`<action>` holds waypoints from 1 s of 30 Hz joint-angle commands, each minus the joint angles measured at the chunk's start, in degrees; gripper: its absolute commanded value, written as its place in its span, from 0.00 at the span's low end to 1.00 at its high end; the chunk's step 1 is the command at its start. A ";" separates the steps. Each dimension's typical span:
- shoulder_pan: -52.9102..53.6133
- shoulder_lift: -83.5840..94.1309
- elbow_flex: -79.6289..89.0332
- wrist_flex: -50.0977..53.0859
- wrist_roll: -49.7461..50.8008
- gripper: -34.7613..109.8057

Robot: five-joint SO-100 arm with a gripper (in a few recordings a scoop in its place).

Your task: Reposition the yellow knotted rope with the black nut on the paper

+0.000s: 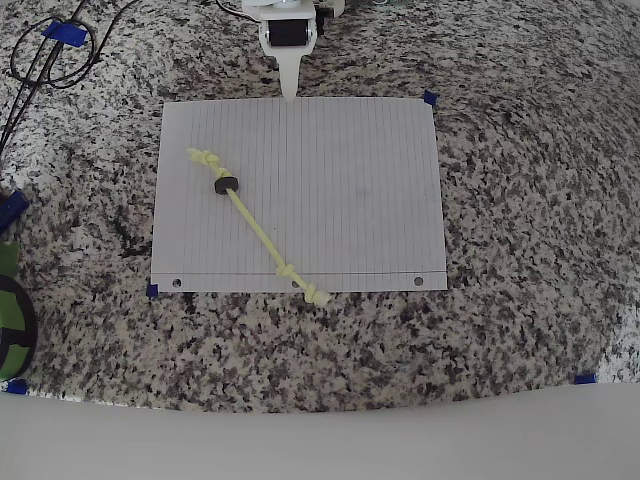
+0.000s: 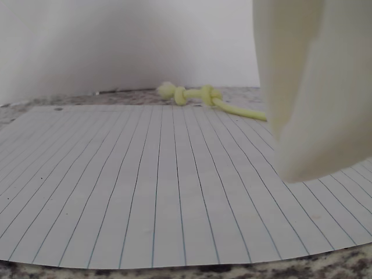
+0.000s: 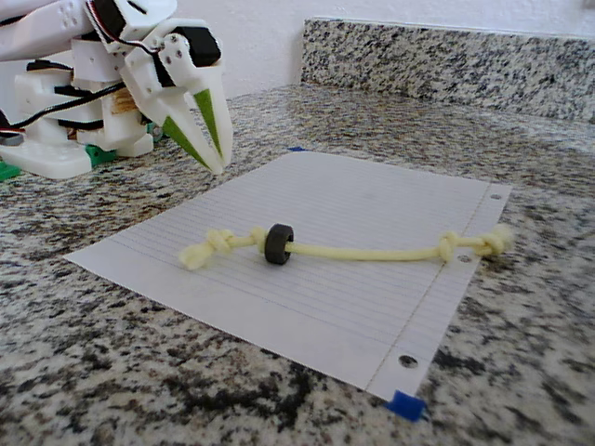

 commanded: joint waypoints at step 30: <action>-0.09 0.18 0.35 -0.53 -0.26 0.30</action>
